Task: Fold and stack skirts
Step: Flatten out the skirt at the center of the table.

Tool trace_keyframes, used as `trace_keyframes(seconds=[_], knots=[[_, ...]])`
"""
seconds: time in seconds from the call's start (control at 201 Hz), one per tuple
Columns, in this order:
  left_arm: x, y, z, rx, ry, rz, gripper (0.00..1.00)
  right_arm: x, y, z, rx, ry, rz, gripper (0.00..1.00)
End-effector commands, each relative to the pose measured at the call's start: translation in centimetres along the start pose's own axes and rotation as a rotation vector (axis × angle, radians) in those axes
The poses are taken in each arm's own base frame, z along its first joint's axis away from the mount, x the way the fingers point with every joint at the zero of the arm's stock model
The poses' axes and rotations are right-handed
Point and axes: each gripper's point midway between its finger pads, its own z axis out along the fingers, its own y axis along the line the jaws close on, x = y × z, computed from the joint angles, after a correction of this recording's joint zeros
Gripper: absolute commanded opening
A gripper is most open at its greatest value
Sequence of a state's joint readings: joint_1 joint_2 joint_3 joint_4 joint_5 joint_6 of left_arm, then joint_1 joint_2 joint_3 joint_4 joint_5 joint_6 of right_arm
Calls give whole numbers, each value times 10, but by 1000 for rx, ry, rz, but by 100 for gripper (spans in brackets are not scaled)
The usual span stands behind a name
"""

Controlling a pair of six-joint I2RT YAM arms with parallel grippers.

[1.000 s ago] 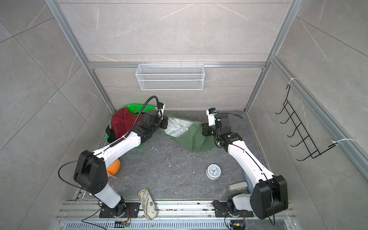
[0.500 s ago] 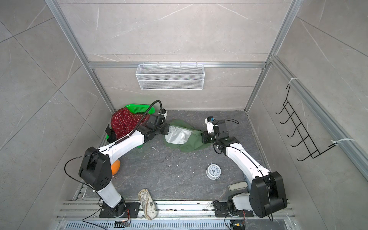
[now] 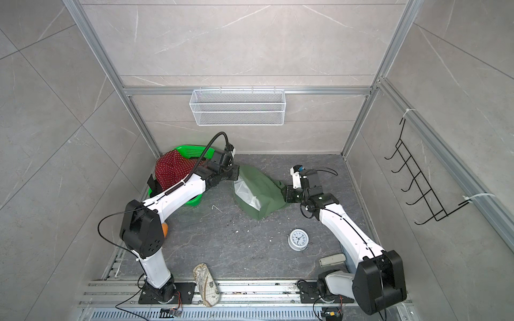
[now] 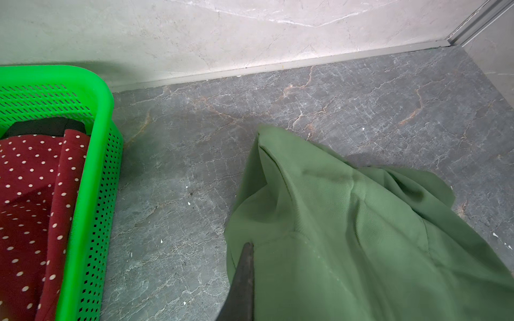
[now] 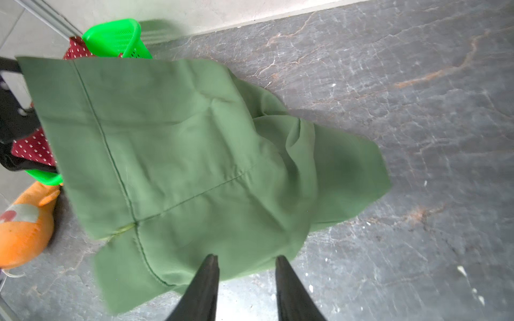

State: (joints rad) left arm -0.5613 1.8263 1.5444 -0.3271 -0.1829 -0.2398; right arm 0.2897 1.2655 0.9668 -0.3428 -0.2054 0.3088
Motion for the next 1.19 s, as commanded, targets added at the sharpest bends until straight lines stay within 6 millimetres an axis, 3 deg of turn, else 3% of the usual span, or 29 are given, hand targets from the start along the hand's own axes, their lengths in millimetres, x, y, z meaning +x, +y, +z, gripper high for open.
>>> trace_keyframes(seconds=[0.0, 0.095, 0.234, 0.334, 0.518, 0.718, 0.932, 1.186], knots=[[-4, 1, 0, -23, 1, -18, 0, 27, -4, -6, 42, 64, 57, 43], [1, 2, 5, -34, 14, -15, 0, 41, -2, -10, 64, 89, 41, 43], [5, 9, 10, -77, 20, -10, 0, 65, 21, -4, 28, 131, -50, 43], [9, 19, 15, -133, 18, -1, 0, 88, 40, 10, -8, 184, -117, 42], [26, 36, 26, -214, 50, -4, 0, 124, 64, 44, -67, 287, -171, 31], [53, 58, 36, -264, 115, -56, 0, 136, 88, 75, -99, 313, -247, 29], [73, 76, 42, -287, 157, -92, 0, 156, 112, 91, -125, 355, -473, 33], [82, 86, 48, -296, 175, -107, 0, 171, 102, 110, -36, 396, -601, 37]])
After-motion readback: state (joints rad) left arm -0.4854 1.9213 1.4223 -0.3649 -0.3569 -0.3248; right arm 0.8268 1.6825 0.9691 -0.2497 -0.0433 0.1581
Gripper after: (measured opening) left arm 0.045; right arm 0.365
